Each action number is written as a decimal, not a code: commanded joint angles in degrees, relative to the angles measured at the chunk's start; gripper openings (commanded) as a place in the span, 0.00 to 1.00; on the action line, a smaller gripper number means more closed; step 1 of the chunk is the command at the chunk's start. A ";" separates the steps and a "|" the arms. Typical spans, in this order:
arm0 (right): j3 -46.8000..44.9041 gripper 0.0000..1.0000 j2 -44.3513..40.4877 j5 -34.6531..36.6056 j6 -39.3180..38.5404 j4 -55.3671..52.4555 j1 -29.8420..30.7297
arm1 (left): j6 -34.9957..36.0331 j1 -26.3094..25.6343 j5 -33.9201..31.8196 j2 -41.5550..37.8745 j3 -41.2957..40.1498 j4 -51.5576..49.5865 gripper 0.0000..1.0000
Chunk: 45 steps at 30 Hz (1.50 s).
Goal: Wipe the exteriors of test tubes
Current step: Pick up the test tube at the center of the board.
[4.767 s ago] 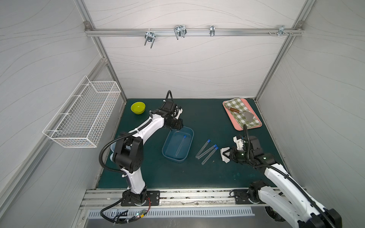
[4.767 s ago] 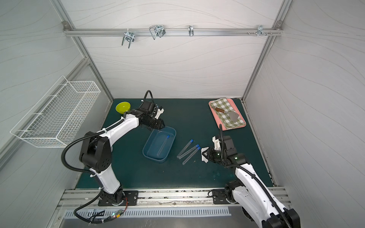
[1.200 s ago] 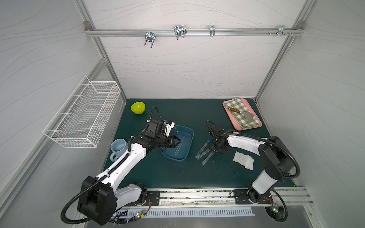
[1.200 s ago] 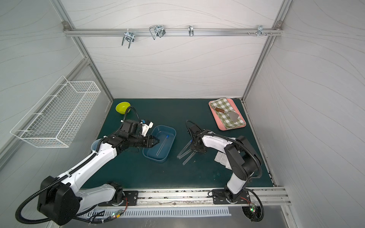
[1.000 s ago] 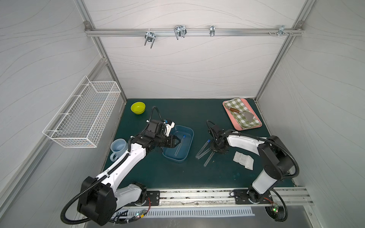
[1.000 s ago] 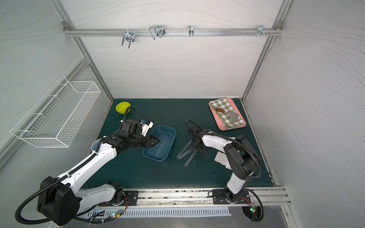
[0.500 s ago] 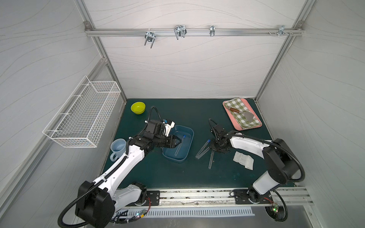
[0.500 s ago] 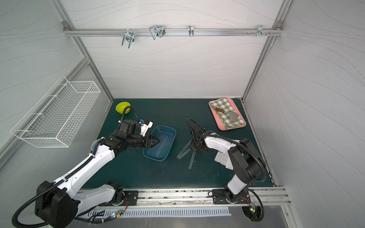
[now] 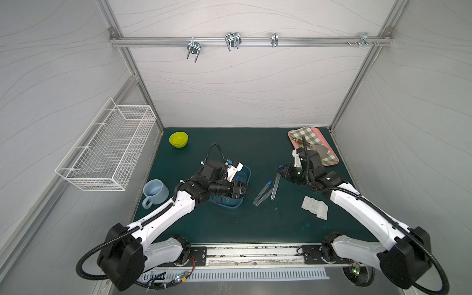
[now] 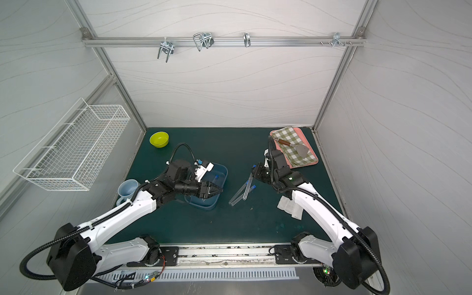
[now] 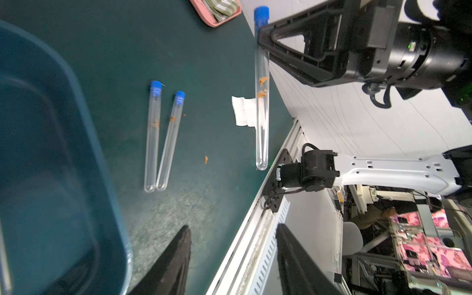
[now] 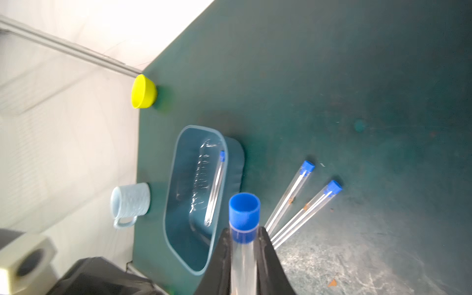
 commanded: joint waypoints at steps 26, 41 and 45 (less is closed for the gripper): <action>-0.74 0.16 -2.55 -6.55 3.24 20.15 3.52 | -9.17 -5.55 4.77 11.62 4.99 23.19 0.41; -1.98 0.18 -2.29 -6.30 2.16 22.38 5.23 | -8.86 -5.82 1.59 11.23 4.27 21.53 0.07; -1.33 0.42 -1.79 -6.83 1.89 20.98 5.23 | -7.88 -5.83 -0.76 10.35 3.91 19.67 0.06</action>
